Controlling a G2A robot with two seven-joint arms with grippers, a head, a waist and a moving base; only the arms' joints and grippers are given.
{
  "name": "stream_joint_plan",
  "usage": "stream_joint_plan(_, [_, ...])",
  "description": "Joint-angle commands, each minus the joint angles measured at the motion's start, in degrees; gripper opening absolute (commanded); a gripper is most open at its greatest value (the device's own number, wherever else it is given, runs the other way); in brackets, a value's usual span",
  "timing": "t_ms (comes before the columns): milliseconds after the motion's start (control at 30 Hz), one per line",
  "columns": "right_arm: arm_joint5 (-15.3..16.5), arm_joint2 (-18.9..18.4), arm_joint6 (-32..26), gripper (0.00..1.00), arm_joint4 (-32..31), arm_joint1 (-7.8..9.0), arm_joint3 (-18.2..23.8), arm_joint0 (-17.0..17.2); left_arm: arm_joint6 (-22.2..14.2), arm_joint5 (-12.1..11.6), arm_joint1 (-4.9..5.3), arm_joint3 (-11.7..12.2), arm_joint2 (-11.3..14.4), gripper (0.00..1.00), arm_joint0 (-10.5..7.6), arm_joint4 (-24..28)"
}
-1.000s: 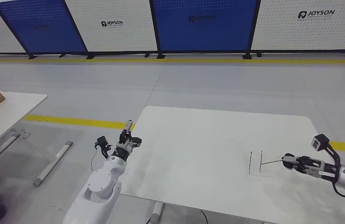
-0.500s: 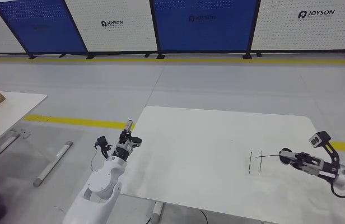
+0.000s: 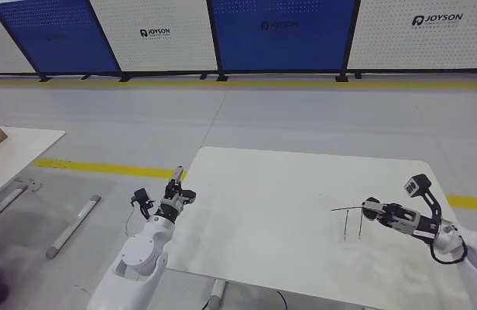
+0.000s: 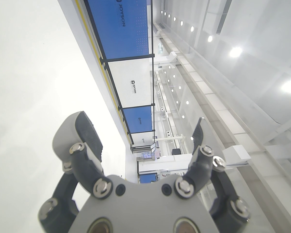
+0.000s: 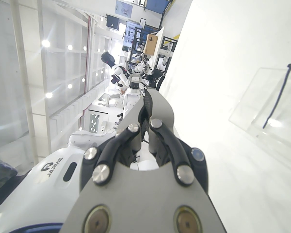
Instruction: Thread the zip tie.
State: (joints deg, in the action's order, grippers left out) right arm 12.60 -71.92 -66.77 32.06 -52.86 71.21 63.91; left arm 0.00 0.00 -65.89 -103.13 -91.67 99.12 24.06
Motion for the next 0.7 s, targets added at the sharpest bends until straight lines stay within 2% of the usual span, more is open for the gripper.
stream_joint_plan(0, [0.0, 0.0, 0.01, 0.0, 0.0, 0.0, 0.0, 0.0, 0.0, 0.0, 0.0, 0.0, 0.0, 1.0, 0.0, 0.0])
stream_joint_plan(67, [0.0, 0.0, 0.01, 0.0, 0.0, 0.0, 0.0, 0.0, -0.74, 0.04, -0.04, -0.18, 0.08, 1.0, -0.33, 0.89])
stream_joint_plan(133, [0.0, 0.0, 0.01, 0.0, 0.0, 0.0, 0.0, 0.0, -1.08, -0.78, -0.02, -0.79, -0.1, 1.0, -0.67, -0.52])
stream_joint_plan(200, [0.0, 0.0, 0.01, 0.0, 0.0, 0.0, 0.0, 0.0, -1.96, -2.06, -0.11, -2.92, 0.78, 1.0, -0.65, -1.79])
stream_joint_plan(267, [0.0, 0.0, 0.01, 0.0, 0.0, 0.0, 0.0, 0.0, -1.98, -2.07, -0.22, -5.07, 1.65, 1.0, -0.94, -2.83])
stream_joint_plan(333, [0.0, 0.0, 0.01, 0.0, 0.0, 0.0, 0.0, 0.0, -2.36, -2.23, -0.38, -6.8, 3.6, 1.0, -1.15, -4.12])
stream_joint_plan(467, [0.0, 0.0, 0.01, 0.0, 0.0, 0.0, 0.0, 0.0, -4.01, 0.0, -0.71, -8.61, 8.56, 1.0, -2.96, -6.92])
stream_joint_plan(567, [0.0, 0.0, 0.01, 0.0, 0.0, 0.0, 0.0, 0.0, -5.39, 2.4, -0.96, -8.2, 11.73, 1.0, -5.09, -7.8])
stream_joint_plan(600, [0.0, 0.0, 0.01, 0.0, 0.0, 0.0, 0.0, 0.0, -5.47, 3.83, -1.07, -7.82, 12.88, 1.0, -5.87, -8.06])
stream_joint_plan(667, [0.0, 0.0, 0.01, 0.0, 0.0, 0.0, 0.0, 0.0, -4.81, 5.82, -1.21, -7.31, 13.64, 1.0, -6.77, -7.94])
